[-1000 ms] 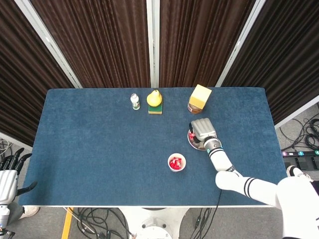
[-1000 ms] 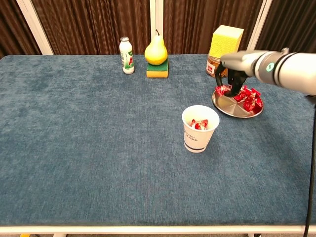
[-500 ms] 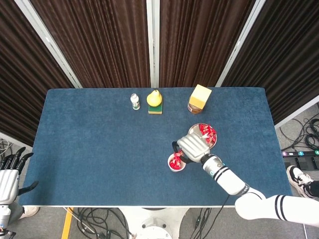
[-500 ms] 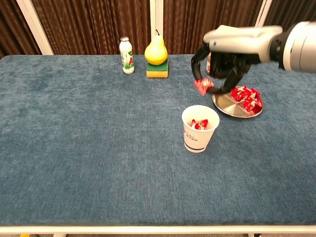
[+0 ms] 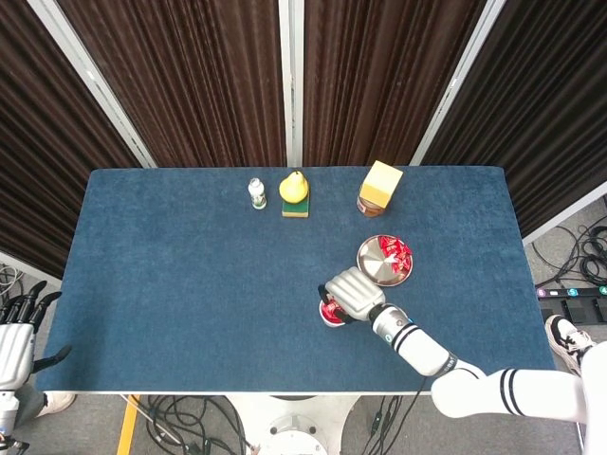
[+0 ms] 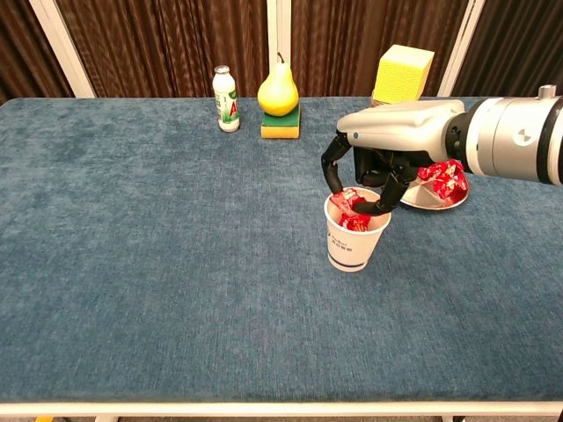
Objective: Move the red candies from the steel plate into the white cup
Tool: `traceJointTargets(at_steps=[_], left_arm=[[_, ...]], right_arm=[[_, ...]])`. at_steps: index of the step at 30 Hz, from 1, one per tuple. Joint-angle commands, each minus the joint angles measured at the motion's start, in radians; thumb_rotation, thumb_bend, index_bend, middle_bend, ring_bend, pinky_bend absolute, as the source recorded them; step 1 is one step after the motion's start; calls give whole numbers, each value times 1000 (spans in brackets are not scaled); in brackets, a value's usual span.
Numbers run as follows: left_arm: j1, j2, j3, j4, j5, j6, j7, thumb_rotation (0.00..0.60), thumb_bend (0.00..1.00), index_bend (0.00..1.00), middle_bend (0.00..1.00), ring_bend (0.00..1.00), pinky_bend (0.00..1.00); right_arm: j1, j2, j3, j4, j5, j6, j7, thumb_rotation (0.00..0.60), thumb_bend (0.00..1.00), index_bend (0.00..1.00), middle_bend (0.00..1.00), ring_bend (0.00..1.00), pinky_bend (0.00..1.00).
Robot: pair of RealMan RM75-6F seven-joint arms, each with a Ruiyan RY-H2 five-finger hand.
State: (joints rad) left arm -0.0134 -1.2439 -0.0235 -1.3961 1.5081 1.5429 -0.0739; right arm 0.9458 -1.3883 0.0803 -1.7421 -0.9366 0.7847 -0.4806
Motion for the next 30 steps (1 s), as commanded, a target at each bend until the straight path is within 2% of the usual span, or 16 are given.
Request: traceJointTargets(at_steps=[1, 9, 12, 15, 23, 30], left_arm=[[1, -1, 1, 3, -2, -1, -2, 600, 97, 233, 163, 176, 161], [-2, -2, -1, 4, 1, -1, -2, 600, 96, 233, 163, 176, 161], [-3, -2, -2, 6, 2, -1, -3, 600, 96, 233, 164, 176, 161], [-5, -3, -3, 7, 3, -3, -4, 600, 96, 233, 163, 176, 161], [-3, -8, 0, 13, -1, -6, -10, 600, 96, 233, 163, 176, 161], [2, -9, 1, 15, -5, -3, -15, 600, 96, 233, 163, 176, 161]], right_arm=[[2, 1, -3, 0, 2, 4, 1, 600, 340, 416, 947, 973, 1000], [-20, 57, 8, -16, -9, 48, 34, 600, 341, 332, 947, 971, 1000], [-35, 91, 20, 14, 34, 91, 31, 600, 341, 329, 947, 972, 1000], [-36, 100, 22, 75, 129, 111, -5, 600, 341, 330, 947, 972, 1000], [4, 25, -30, 286, 395, 24, -115, 600, 341, 377, 948, 972, 1000], [25, -76, -54, 431, 444, -21, -148, 600, 330, 378, 948, 972, 1000]])
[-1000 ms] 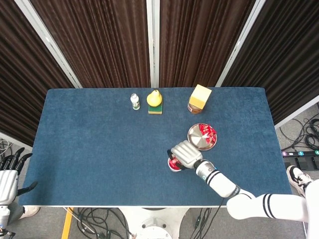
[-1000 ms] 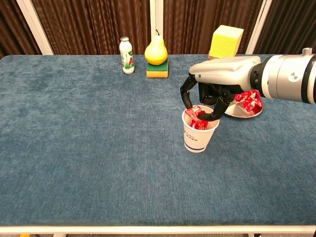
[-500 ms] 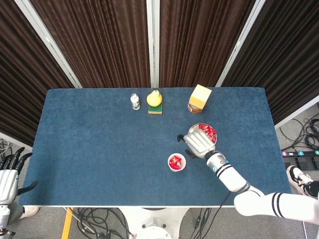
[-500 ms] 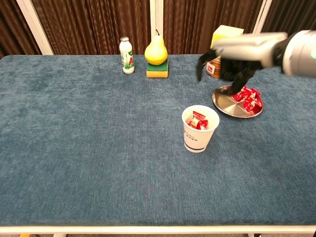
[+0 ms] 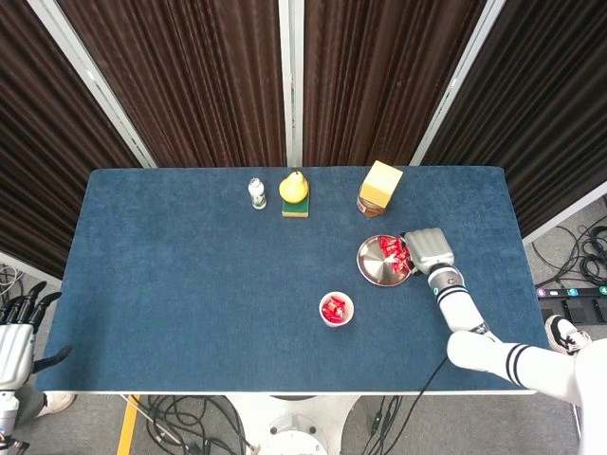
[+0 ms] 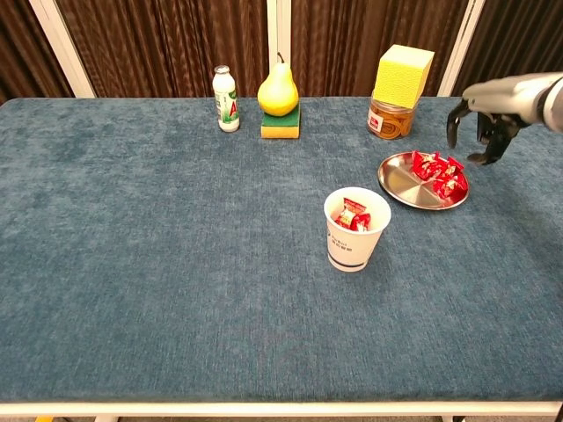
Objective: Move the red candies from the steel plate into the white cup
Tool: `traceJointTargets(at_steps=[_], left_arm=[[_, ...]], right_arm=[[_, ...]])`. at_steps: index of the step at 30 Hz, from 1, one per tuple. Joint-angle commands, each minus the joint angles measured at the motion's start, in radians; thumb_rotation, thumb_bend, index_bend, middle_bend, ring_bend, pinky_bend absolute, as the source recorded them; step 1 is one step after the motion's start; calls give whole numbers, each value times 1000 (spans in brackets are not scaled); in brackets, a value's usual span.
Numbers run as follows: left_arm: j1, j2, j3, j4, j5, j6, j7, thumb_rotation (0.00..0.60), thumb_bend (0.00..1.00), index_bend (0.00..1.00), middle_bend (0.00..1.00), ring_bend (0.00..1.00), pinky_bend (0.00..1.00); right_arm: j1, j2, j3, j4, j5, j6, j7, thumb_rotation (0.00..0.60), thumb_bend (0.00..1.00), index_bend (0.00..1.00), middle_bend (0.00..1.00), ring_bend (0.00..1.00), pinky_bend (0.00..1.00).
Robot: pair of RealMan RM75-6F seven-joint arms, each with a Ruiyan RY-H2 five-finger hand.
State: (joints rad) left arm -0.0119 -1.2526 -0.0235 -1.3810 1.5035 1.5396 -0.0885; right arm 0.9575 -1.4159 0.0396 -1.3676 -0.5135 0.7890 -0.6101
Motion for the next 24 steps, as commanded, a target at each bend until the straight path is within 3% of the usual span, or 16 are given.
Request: traceJointTargets(at_steps=[1, 11, 24], left_arm=[[1, 0, 1, 0, -1, 0, -2, 600, 96, 233, 163, 176, 161], [4, 2, 2, -1, -1, 1, -5, 600, 96, 233, 163, 176, 161], [5, -2, 0, 5, -5, -2, -8, 600, 96, 233, 163, 176, 161]], right_arm=[[14, -59, -14, 70, 19, -26, -19, 600, 326, 378, 948, 972, 1000], [9, -133, -21, 159, -5, -30, -28, 600, 245, 384, 947, 972, 1000], [-1, -162, -18, 200, -10, -42, -38, 600, 237, 407, 947, 973, 1000]])
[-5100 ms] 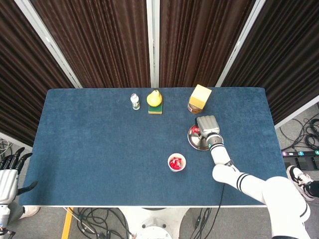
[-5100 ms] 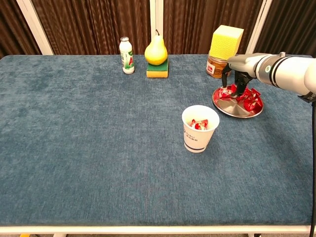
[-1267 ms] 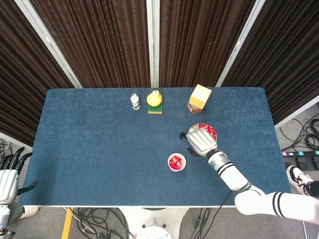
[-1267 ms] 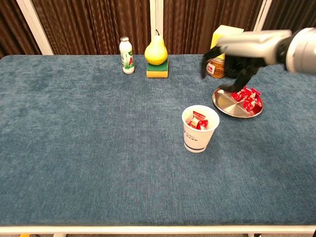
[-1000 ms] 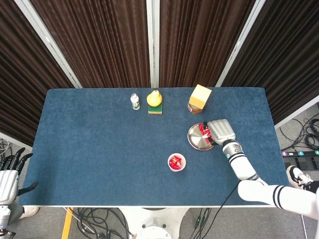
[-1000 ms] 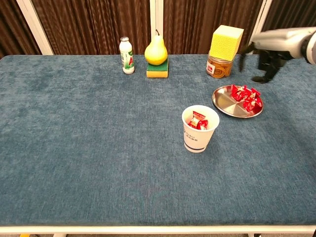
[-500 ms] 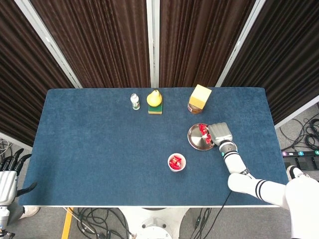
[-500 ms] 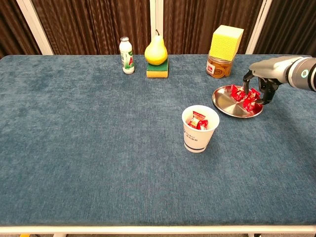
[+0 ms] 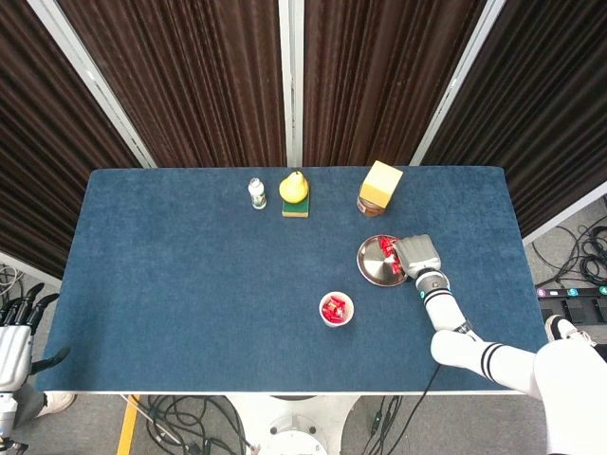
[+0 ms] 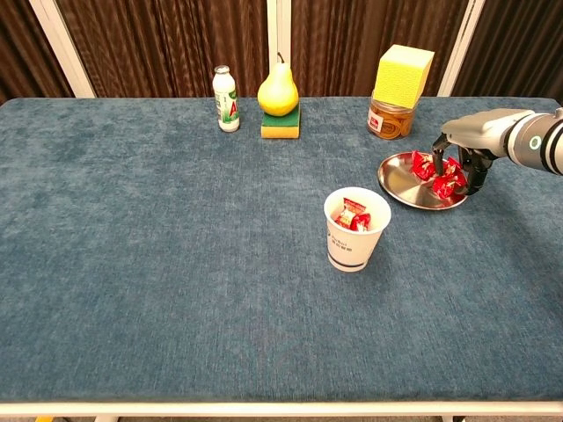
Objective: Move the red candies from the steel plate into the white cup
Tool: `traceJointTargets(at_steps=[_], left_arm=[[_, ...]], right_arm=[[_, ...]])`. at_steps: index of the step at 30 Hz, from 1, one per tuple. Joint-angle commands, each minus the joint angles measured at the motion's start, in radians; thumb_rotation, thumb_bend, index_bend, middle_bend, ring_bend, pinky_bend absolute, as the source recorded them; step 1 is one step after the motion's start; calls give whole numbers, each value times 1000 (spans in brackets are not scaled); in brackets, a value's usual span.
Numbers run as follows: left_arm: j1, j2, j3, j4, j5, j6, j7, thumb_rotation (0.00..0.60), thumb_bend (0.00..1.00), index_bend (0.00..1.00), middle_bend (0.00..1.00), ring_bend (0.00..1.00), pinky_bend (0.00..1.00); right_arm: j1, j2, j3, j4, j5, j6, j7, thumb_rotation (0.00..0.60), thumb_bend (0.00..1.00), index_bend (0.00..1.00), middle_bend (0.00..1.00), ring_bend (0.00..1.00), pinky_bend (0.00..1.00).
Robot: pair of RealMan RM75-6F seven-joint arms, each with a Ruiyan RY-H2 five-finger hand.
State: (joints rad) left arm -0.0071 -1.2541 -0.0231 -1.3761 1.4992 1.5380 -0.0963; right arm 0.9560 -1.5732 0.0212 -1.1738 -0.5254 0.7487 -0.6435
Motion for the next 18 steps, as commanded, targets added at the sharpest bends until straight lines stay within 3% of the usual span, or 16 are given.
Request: traceJointTargets(at_steps=[1, 18], left_arm=[[0, -1, 0, 1, 0, -1, -1, 600, 96, 233, 163, 176, 161], [4, -3, -2, 8, -6, 0, -9, 600, 96, 233, 163, 176, 161]], right_arm=[[1, -8, 0, 11, 3, -2, -7, 600, 237, 411, 948, 973, 1000], [14, -67, 18, 93, 34, -29, -47, 600, 257, 525, 948, 978, 1000]])
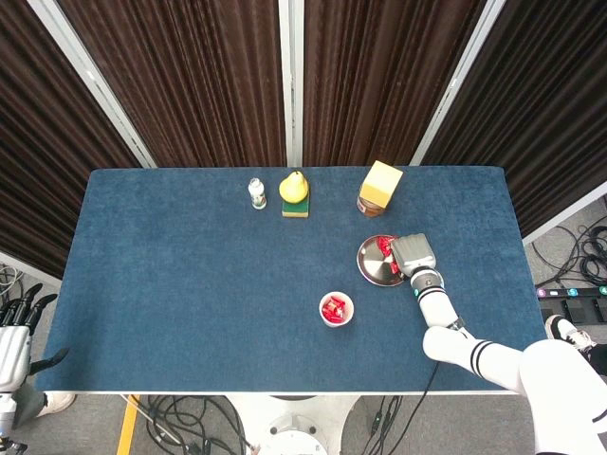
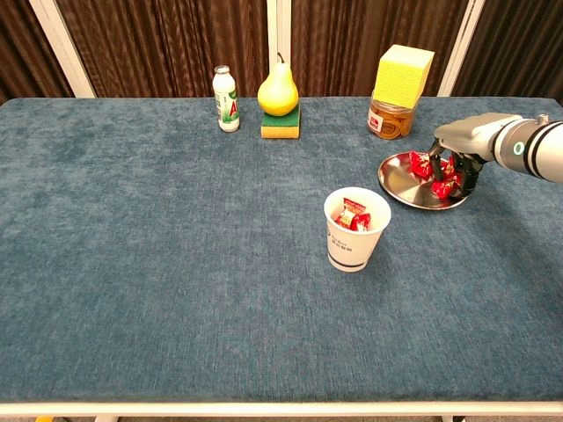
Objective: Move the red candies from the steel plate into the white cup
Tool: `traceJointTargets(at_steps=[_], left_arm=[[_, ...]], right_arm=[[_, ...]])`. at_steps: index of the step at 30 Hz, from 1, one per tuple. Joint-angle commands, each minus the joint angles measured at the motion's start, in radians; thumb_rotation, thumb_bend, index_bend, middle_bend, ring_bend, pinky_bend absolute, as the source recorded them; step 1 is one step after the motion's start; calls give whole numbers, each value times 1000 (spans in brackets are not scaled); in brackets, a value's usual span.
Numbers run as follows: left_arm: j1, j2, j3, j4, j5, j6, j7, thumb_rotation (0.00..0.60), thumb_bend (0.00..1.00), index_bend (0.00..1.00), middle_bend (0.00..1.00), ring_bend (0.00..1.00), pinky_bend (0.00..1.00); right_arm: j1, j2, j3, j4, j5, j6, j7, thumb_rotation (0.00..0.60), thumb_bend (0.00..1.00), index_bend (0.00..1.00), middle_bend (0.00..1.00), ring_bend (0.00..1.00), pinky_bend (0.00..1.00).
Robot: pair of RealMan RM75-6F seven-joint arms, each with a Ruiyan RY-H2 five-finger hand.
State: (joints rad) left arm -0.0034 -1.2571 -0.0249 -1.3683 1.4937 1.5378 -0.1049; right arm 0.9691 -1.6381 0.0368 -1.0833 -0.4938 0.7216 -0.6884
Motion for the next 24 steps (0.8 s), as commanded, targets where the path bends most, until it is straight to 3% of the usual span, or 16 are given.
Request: traceJointTargets(at_steps=[1, 7, 10, 18, 24], left_arm=[[1, -1, 0, 2, 0, 0, 0, 600, 96, 233, 163, 176, 161], [2, -3, 0, 6, -2, 0, -4, 600, 96, 233, 163, 176, 161], [2, -3, -1, 8, -1, 2, -4, 600, 96, 233, 163, 176, 161], [-1, 1, -3, 2, 2, 2, 1, 600, 96, 233, 163, 176, 161], [-6, 3, -4, -5, 6, -1, 10, 600, 96, 233, 163, 176, 161]], right_arm=[[2, -3, 4, 3, 3, -2, -4, 600, 277, 545, 948, 978, 1000], [-1, 12, 24, -23, -8, 7, 12, 600, 330, 600, 947, 979, 1000], [-9, 52, 48, -92, -50, 35, 47, 600, 330, 601, 947, 979, 1000], [-69, 253, 127, -472, -285, 119, 228, 600, 331, 602, 948, 979, 1000], [-103, 335, 122, -676, -485, 94, 343, 600, 329, 608, 948, 979, 1000]])
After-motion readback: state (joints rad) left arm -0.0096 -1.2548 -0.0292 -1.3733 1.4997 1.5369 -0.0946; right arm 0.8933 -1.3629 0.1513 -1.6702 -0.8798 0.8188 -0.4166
